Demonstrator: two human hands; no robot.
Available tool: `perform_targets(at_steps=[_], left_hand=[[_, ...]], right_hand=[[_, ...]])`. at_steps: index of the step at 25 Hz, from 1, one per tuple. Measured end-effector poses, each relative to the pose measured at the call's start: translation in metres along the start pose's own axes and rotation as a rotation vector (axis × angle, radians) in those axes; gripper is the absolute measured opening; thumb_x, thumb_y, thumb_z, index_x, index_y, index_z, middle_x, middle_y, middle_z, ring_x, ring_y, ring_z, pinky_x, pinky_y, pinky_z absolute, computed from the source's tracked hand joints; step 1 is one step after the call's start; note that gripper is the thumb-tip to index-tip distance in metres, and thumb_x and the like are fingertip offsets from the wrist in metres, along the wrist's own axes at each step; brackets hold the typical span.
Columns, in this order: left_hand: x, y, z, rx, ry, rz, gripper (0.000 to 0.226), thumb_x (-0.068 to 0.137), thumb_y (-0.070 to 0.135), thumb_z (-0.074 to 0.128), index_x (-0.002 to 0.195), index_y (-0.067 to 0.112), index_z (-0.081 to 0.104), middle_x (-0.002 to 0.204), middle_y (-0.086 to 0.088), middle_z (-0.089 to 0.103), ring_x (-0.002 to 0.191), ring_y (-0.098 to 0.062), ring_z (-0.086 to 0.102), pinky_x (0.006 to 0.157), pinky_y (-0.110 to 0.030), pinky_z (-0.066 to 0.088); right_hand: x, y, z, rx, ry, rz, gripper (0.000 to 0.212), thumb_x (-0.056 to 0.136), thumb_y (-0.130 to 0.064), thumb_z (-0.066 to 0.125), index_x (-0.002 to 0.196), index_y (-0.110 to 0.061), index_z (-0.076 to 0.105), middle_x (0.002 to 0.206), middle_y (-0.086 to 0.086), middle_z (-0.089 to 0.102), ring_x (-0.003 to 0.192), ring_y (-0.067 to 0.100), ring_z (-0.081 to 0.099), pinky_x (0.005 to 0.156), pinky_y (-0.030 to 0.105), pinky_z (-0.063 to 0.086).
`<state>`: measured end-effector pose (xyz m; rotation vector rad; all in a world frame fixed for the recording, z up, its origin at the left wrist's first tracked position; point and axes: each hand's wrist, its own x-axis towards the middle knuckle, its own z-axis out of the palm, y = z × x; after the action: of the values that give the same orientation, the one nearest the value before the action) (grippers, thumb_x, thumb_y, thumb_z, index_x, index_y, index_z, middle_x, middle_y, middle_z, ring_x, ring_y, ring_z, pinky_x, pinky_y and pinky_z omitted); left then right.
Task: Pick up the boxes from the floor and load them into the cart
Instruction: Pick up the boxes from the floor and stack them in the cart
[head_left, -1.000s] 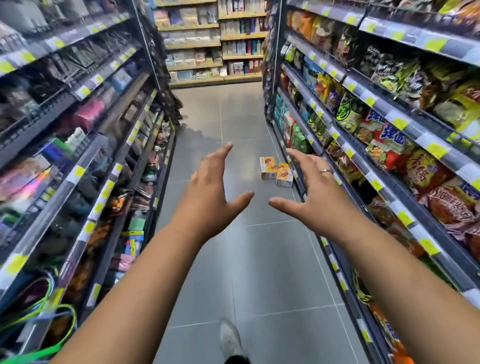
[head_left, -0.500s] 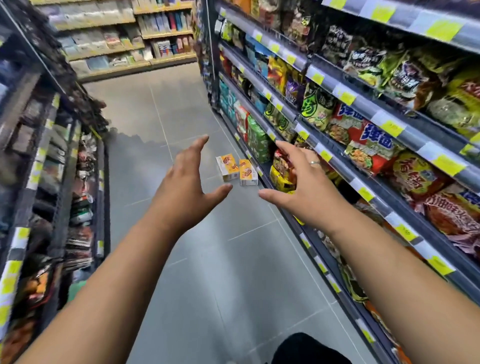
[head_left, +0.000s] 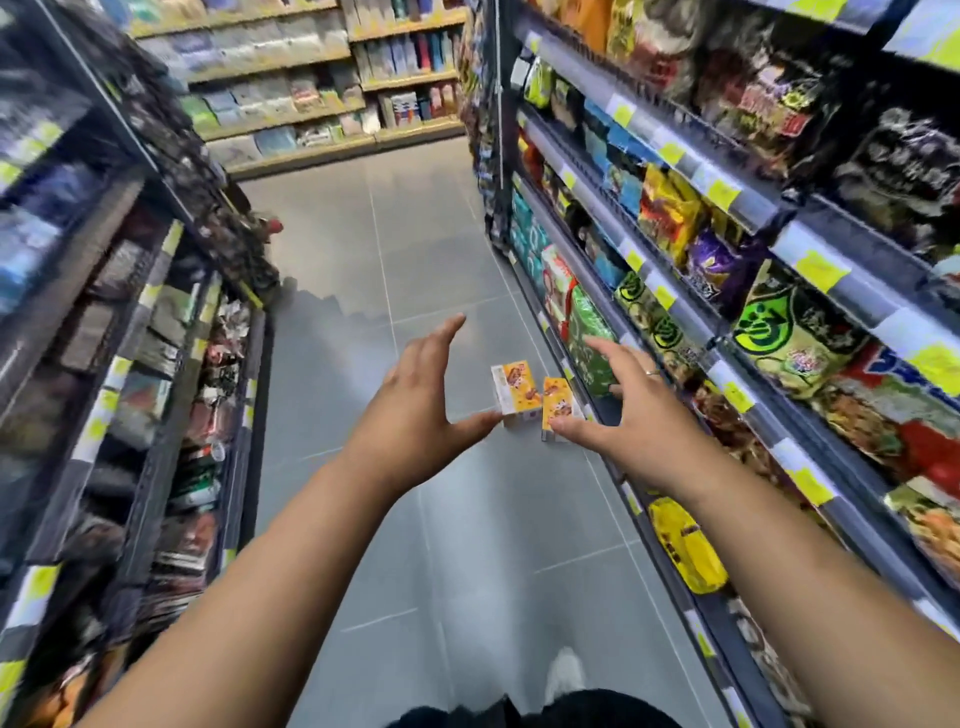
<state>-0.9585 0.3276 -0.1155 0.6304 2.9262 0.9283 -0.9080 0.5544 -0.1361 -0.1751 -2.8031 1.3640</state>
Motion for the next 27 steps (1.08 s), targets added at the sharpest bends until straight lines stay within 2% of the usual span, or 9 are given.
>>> perform_targets(at_steps=[6,11,14,16,18,22,24,27], left_hand=[[0.116,-0.053,-0.003,-0.004,-0.015,-0.069,0.095,0.078,0.043,0.074,0.151,0.034,0.014,0.151,0.002,0.029,0.138,-0.024,0.032,0.112,-0.037,0.028],[0.236,-0.127,-0.003,0.01,-0.101,-0.006,0.095,0.079,0.044,0.073,0.151,0.034,0.013,0.153,0.005,0.026,0.14,-0.021,0.03,0.112,-0.034,0.027],[0.308,-0.175,-0.009,0.032,-0.18,0.051,0.094,0.08,0.045,0.072,0.151,0.036,0.011,0.154,0.007,0.023,0.14,-0.021,0.03,0.111,-0.035,0.029],[0.352,-0.203,-0.014,0.034,-0.256,0.103,0.094,0.08,0.045,0.071,0.151,0.035,0.01,0.154,0.005,0.024,0.14,-0.021,0.03,0.113,-0.037,0.03],[0.395,-0.229,-0.018,0.055,-0.317,0.149,0.095,0.08,0.048,0.07,0.151,0.036,0.01,0.154,0.002,0.026,0.141,-0.022,0.03,0.113,-0.041,0.031],[0.477,-0.26,-0.001,0.089,-0.447,0.255,0.095,0.079,0.049,0.071,0.151,0.034,0.012,0.153,-0.002,0.028,0.139,-0.026,0.033,0.113,-0.041,0.032],[0.51,-0.266,0.018,0.104,-0.511,0.308,0.096,0.079,0.047,0.072,0.151,0.033,0.011,0.153,-0.003,0.027,0.139,-0.026,0.033,0.113,-0.039,0.031],[0.555,-0.264,0.052,0.109,-0.599,0.366,0.096,0.08,0.047,0.072,0.151,0.034,0.009,0.155,-0.002,0.024,0.139,-0.027,0.033,0.111,-0.039,0.032]], right_hand=[[0.128,0.006,0.012,0.015,-0.073,0.023,0.087,0.075,-0.04,0.079,0.146,-0.037,0.03,0.151,-0.007,0.026,0.129,0.014,0.04,0.1,0.026,0.034],[0.234,0.013,0.05,0.054,-0.036,0.147,0.088,0.076,-0.037,0.079,0.146,-0.039,0.026,0.151,-0.011,0.025,0.112,0.008,0.044,0.094,0.022,0.032],[0.297,0.013,0.075,0.054,0.036,0.218,0.09,0.074,-0.039,0.08,0.147,-0.039,0.026,0.151,-0.008,0.026,0.126,0.009,0.041,0.1,0.022,0.031],[0.334,0.007,0.089,0.074,0.08,0.284,0.089,0.075,-0.037,0.079,0.147,-0.037,0.027,0.151,-0.008,0.026,0.127,0.001,0.034,0.098,0.017,0.026],[0.37,-0.001,0.101,0.085,0.124,0.338,0.089,0.077,-0.036,0.079,0.148,-0.037,0.026,0.152,-0.007,0.024,0.129,0.002,0.033,0.095,0.015,0.024],[0.417,0.005,0.123,0.092,0.206,0.453,0.091,0.076,-0.042,0.077,0.148,-0.038,0.021,0.153,-0.007,0.022,0.129,0.004,0.034,0.099,0.023,0.03],[0.431,0.022,0.128,0.1,0.22,0.515,0.093,0.076,-0.046,0.076,0.149,-0.038,0.02,0.154,-0.006,0.019,0.133,0.013,0.037,0.104,0.032,0.035],[0.455,0.052,0.125,0.121,0.253,0.605,0.091,0.074,-0.049,0.076,0.146,-0.043,0.02,0.152,-0.006,0.02,0.133,0.019,0.039,0.103,0.038,0.04]])
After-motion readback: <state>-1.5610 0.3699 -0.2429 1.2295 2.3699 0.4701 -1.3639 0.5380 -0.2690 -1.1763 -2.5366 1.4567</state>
